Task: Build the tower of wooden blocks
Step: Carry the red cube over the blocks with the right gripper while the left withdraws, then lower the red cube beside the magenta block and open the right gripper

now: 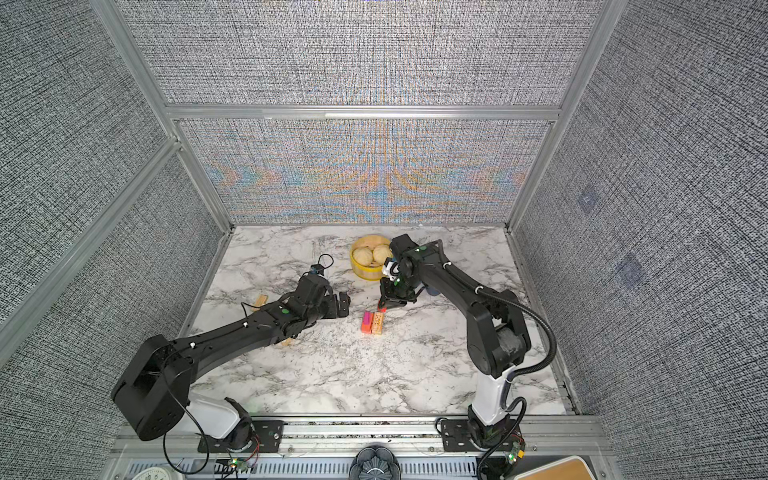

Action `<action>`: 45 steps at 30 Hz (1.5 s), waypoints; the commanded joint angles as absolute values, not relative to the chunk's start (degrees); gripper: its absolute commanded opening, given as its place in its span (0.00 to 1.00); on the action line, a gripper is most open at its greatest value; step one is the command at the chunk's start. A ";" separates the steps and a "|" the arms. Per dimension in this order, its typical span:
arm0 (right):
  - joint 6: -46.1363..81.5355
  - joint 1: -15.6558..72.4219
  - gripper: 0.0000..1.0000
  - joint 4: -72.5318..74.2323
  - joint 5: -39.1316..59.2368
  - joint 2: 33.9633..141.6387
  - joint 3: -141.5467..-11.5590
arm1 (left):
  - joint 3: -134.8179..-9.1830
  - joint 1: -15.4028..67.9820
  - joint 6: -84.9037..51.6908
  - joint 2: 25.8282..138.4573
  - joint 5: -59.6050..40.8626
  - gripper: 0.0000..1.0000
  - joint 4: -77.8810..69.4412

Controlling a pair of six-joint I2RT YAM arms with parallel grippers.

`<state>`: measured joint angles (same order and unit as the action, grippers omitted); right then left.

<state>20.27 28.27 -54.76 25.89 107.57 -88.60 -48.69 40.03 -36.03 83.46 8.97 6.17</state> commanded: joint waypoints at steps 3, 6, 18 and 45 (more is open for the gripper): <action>18.63 28.98 0.05 -60.38 25.49 110.47 -91.26 | -48.31 39.99 -37.17 83.39 10.22 0.99 6.99; 17.96 29.87 0.06 -62.72 24.87 112.40 -93.24 | -47.36 39.99 -37.26 83.01 9.61 0.99 6.22; 18.46 31.29 0.06 -68.24 22.96 117.34 -97.47 | -44.73 39.99 -38.00 80.97 10.91 1.00 5.89; 19.03 31.92 0.10 -73.47 20.92 124.43 -106.53 | -42.72 39.98 -38.76 78.83 11.38 0.99 4.48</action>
<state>18.98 31.86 -71.81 21.21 124.20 -105.62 -42.72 40.01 -39.03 78.87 10.59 5.63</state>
